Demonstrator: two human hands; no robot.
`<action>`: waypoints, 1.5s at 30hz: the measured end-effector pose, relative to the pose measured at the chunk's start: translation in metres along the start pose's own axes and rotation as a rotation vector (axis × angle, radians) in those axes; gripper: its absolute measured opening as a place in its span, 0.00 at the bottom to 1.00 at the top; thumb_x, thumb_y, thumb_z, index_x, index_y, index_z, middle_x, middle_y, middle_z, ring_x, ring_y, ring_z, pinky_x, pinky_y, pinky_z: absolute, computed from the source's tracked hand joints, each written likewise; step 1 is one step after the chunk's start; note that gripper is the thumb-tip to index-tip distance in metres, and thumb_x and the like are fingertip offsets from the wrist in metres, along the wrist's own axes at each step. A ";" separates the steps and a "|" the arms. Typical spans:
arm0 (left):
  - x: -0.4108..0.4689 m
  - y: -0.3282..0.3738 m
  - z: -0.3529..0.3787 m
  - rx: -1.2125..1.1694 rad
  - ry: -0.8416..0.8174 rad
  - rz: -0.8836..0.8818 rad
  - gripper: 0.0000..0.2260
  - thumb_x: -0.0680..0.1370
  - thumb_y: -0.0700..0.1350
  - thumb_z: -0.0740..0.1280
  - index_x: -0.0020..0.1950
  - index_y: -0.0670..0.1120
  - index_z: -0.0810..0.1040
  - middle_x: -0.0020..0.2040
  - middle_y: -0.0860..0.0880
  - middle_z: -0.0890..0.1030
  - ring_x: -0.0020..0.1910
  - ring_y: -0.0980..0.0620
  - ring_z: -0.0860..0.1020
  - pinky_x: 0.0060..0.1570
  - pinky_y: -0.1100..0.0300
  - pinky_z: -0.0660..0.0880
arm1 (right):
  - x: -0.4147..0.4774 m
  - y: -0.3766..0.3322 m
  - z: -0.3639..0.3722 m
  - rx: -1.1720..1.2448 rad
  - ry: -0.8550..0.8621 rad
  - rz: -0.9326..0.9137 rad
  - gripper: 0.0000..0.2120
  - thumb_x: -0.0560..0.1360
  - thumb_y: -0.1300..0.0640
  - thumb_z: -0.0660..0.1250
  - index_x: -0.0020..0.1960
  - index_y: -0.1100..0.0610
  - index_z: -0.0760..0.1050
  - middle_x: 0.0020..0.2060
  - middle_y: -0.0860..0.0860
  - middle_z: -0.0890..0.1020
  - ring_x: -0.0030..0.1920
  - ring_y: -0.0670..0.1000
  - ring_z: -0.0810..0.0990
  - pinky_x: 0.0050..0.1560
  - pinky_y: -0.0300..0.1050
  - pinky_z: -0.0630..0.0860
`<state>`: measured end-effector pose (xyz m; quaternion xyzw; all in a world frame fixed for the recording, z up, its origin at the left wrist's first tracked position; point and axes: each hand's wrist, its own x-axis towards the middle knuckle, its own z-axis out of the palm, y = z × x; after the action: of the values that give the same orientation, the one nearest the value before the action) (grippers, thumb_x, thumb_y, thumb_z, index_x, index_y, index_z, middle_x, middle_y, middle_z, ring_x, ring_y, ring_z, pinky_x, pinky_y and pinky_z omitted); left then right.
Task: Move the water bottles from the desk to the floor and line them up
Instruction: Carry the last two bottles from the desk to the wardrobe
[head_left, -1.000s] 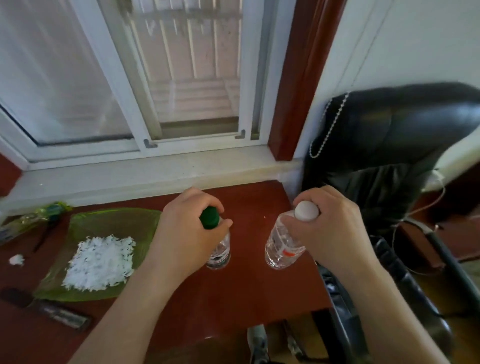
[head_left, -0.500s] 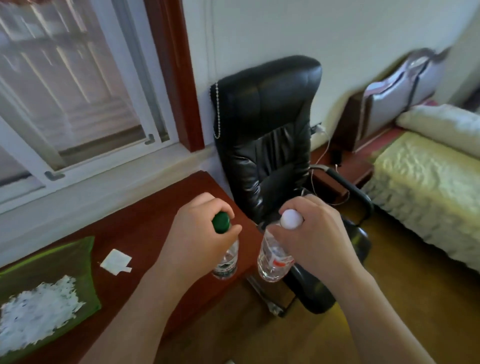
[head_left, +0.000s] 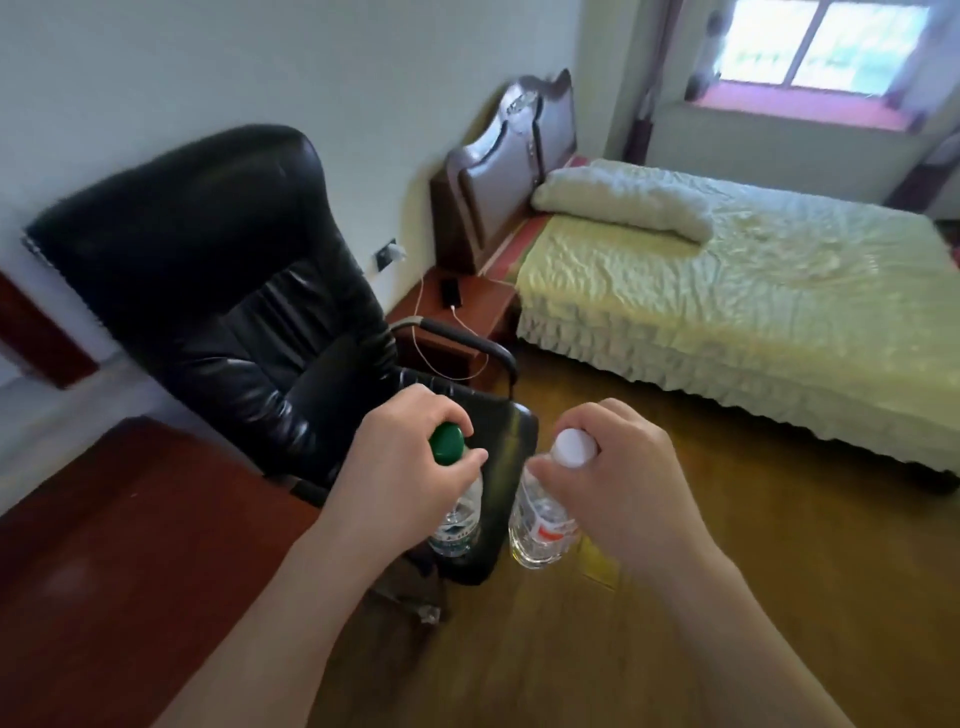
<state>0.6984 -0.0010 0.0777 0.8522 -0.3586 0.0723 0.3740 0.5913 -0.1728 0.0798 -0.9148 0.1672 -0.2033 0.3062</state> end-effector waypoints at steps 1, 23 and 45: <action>0.007 0.013 0.016 -0.019 -0.020 0.016 0.11 0.67 0.48 0.78 0.42 0.53 0.77 0.40 0.58 0.75 0.41 0.59 0.76 0.41 0.71 0.71 | -0.002 0.016 -0.013 -0.011 0.019 0.014 0.12 0.68 0.48 0.77 0.47 0.49 0.79 0.41 0.41 0.76 0.40 0.43 0.75 0.36 0.35 0.72; 0.180 0.197 0.299 -0.307 -0.548 0.573 0.10 0.69 0.49 0.77 0.42 0.55 0.77 0.41 0.61 0.74 0.40 0.59 0.75 0.37 0.69 0.71 | -0.011 0.244 -0.180 -0.219 0.491 0.593 0.13 0.65 0.49 0.79 0.43 0.48 0.77 0.39 0.41 0.76 0.39 0.41 0.75 0.35 0.30 0.67; 0.276 0.446 0.581 -0.370 -0.838 0.786 0.09 0.69 0.50 0.77 0.41 0.56 0.77 0.41 0.61 0.74 0.43 0.60 0.74 0.39 0.72 0.68 | -0.014 0.489 -0.356 -0.242 0.724 0.920 0.10 0.68 0.45 0.75 0.44 0.45 0.75 0.39 0.40 0.74 0.41 0.40 0.75 0.33 0.33 0.72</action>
<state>0.5197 -0.7614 0.0345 0.5323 -0.7703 -0.2005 0.2882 0.3221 -0.7119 0.0286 -0.6495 0.6618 -0.3282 0.1800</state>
